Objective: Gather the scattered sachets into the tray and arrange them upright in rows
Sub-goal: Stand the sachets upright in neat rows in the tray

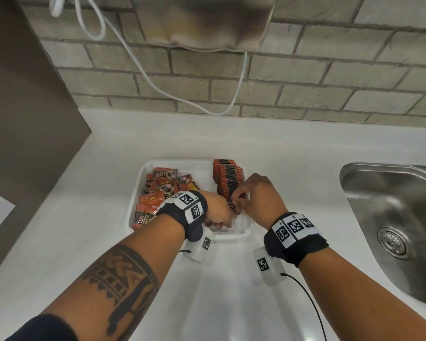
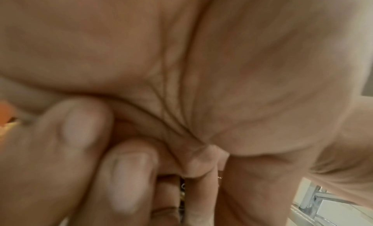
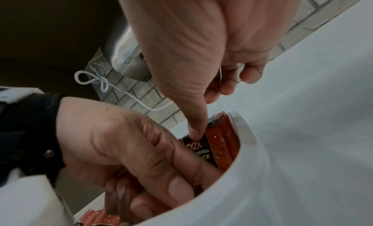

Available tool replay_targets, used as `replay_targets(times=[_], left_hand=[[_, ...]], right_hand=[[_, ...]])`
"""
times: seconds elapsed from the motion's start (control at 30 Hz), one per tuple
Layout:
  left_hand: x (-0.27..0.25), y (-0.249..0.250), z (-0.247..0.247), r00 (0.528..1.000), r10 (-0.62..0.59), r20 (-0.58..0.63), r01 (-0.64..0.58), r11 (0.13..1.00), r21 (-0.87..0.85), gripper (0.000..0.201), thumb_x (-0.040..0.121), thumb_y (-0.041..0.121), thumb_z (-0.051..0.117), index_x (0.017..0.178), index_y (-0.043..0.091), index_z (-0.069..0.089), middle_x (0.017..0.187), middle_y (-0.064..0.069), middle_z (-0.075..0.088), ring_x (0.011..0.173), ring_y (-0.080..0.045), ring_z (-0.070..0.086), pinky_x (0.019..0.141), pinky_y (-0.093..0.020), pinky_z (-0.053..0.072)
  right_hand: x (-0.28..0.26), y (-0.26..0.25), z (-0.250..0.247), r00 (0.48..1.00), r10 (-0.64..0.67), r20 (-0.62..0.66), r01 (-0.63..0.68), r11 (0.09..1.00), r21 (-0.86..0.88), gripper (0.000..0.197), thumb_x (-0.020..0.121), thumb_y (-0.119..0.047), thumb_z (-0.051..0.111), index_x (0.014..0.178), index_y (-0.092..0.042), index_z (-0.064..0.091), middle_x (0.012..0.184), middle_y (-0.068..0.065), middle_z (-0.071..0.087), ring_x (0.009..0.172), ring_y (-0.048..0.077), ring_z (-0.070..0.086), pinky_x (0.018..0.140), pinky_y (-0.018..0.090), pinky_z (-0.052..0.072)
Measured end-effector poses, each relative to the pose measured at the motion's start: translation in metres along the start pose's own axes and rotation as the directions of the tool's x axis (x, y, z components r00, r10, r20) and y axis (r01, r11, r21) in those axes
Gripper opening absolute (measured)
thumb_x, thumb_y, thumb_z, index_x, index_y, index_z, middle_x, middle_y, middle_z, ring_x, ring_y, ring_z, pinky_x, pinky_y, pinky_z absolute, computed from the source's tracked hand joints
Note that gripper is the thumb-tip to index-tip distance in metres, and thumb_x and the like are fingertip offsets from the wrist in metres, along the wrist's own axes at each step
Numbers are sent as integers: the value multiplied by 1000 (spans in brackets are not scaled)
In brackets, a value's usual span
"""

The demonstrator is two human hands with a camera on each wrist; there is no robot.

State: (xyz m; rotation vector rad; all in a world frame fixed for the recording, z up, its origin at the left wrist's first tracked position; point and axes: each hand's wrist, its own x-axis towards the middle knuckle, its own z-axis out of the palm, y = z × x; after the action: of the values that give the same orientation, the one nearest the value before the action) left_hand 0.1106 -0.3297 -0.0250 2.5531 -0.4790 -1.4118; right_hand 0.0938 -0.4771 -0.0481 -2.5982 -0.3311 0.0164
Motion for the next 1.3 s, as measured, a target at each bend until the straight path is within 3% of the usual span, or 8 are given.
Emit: replay_targets(times=[0.2,0.3,0.5,0.77,0.97,1.03,1.2,1.3], left_hand=[[-1,2,0,1000,18,2,-17,998,-67,31,102,21,48,132,23,54,73,1,47,53,-16,35,35,-10,29],[0,2,-1,999,24,-22,-25,997,-68,39,101,23,49,139,15,54,73,2,49,54,-15,38,39,-13,32],[4,3,2,1000,11,-24,-13,996,-86,39,99,24,52,134,7,58,72,2,50,53,-15,39,40,-14,31],[0,-1,4,999,17,-27,-21,990,-136,47,99,30,55,145,34,49,77,2,54,53,-14,40,45,-19,33],[-3,-3,7,999,31,-15,-32,996,-83,44,99,31,52,143,22,53,83,-1,55,53,-13,43,43,-18,35],[-5,-3,7,999,34,-23,-36,992,-120,44,99,31,54,143,30,52,79,1,55,53,-13,43,45,-21,35],[-12,-9,5,998,41,-57,-48,990,-131,40,100,33,54,140,29,57,80,1,58,58,-15,44,54,-25,40],[-24,-20,-3,989,32,-141,-36,999,-27,36,101,38,53,126,17,69,89,-1,66,76,-19,57,81,-36,53]], right_hand=[[1,-1,2,1000,4,6,-4,1000,-20,7,81,-19,76,85,-25,77,101,2,59,100,21,51,84,36,49],[0,-1,1,1000,12,10,-12,1000,-16,8,82,-17,74,86,-23,77,102,3,59,101,22,51,86,38,48],[-1,-3,0,1000,18,22,-18,1000,-17,9,80,-18,74,87,-22,76,102,4,59,100,23,52,85,38,49],[-4,-1,0,1000,31,4,-31,1000,6,20,80,-13,75,98,-22,74,104,2,58,102,21,51,87,34,48],[-6,0,-2,999,20,-35,-20,1000,15,23,80,-15,78,102,-22,73,103,2,58,102,22,52,86,32,47],[-6,-1,-3,999,21,-40,-21,1000,8,23,80,-14,78,102,-22,74,104,3,59,101,23,53,85,32,47],[-8,-1,-8,996,26,-80,-25,999,23,21,82,-13,76,100,-23,74,97,-4,53,97,19,52,78,24,38],[-15,-6,-14,992,58,-108,-48,995,86,16,85,-13,72,97,-23,74,93,-7,54,90,13,53,70,17,36]])
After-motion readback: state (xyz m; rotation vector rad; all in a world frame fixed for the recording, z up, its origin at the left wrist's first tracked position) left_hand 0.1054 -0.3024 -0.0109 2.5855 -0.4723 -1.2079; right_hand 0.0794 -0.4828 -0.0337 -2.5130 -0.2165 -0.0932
